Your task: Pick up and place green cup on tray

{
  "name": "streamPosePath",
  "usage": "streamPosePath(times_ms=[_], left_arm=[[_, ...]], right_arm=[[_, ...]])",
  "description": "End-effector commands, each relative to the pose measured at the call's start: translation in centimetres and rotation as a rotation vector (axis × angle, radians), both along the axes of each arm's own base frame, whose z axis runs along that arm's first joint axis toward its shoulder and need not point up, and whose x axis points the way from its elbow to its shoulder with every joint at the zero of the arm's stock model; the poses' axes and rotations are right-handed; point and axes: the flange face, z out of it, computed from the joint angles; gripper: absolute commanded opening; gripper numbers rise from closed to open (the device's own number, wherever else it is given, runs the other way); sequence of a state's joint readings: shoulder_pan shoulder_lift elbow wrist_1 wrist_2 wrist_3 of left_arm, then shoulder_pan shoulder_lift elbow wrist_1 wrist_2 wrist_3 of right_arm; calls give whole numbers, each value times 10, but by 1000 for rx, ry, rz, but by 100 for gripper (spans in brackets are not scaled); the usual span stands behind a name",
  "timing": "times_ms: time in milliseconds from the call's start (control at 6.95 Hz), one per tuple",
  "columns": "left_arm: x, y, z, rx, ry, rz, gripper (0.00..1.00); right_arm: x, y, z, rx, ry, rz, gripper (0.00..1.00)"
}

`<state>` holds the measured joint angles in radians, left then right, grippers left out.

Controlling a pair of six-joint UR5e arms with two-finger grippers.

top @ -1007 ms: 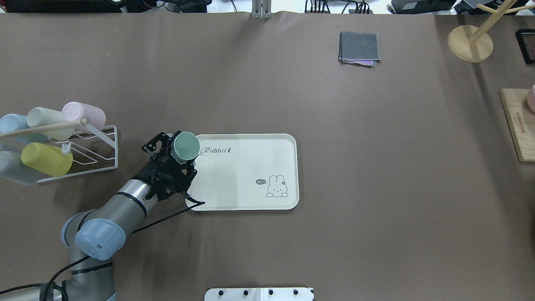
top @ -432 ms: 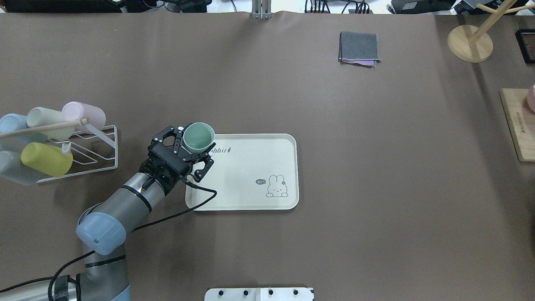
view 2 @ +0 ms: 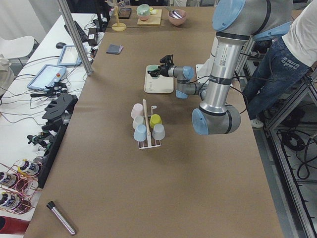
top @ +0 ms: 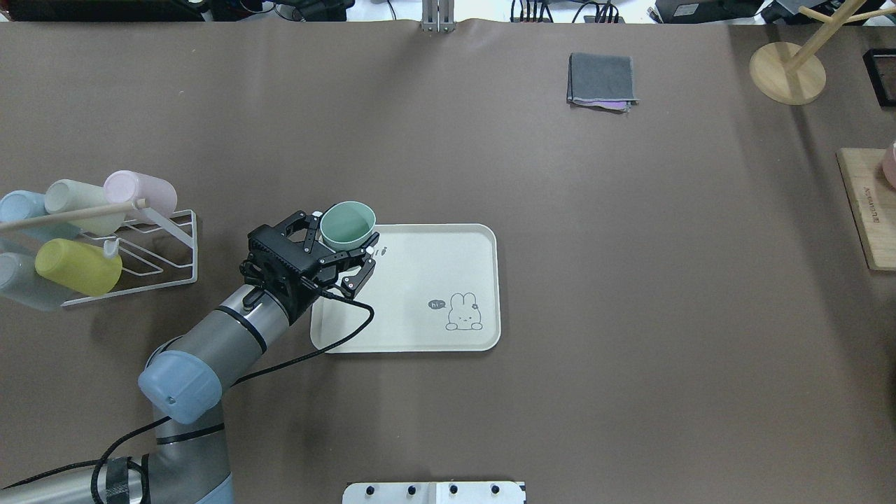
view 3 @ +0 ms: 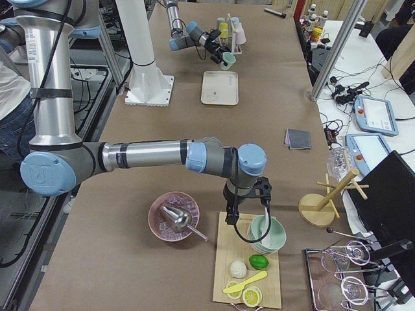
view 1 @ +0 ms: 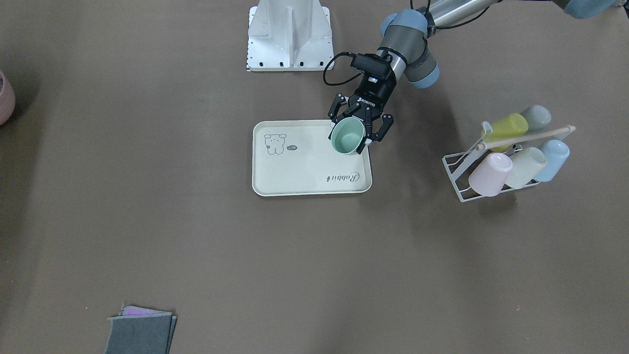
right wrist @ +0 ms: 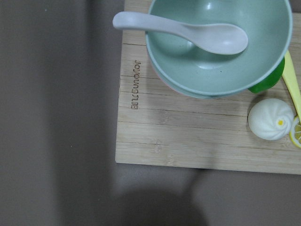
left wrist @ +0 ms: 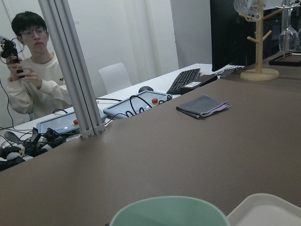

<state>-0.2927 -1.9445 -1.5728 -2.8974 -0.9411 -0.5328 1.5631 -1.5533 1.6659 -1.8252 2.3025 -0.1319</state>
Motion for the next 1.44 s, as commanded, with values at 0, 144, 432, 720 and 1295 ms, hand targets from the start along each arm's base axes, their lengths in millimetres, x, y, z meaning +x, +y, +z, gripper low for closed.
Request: streamPosePath(times_ms=[0, 144, 432, 720, 1295], left_arm=[[21, -5, 3, -97, 100, 11, 74], [31, -6, 9, -122, 107, 14, 74], [43, -11, 8, -119, 91, 12, 75], [59, -15, 15, -112, 43, 8, 75], [62, -16, -5, -40, 10, -7, 75]], right_arm=[[0, 0, 0, 1, 0, 0, 100], [0, 0, 0, 1, 1, 0, 100], [0, 1, 2, -2, 2, 0, 100], [0, 1, 2, -2, 2, 0, 100], [0, 1, 2, -1, 3, 0, 100]])
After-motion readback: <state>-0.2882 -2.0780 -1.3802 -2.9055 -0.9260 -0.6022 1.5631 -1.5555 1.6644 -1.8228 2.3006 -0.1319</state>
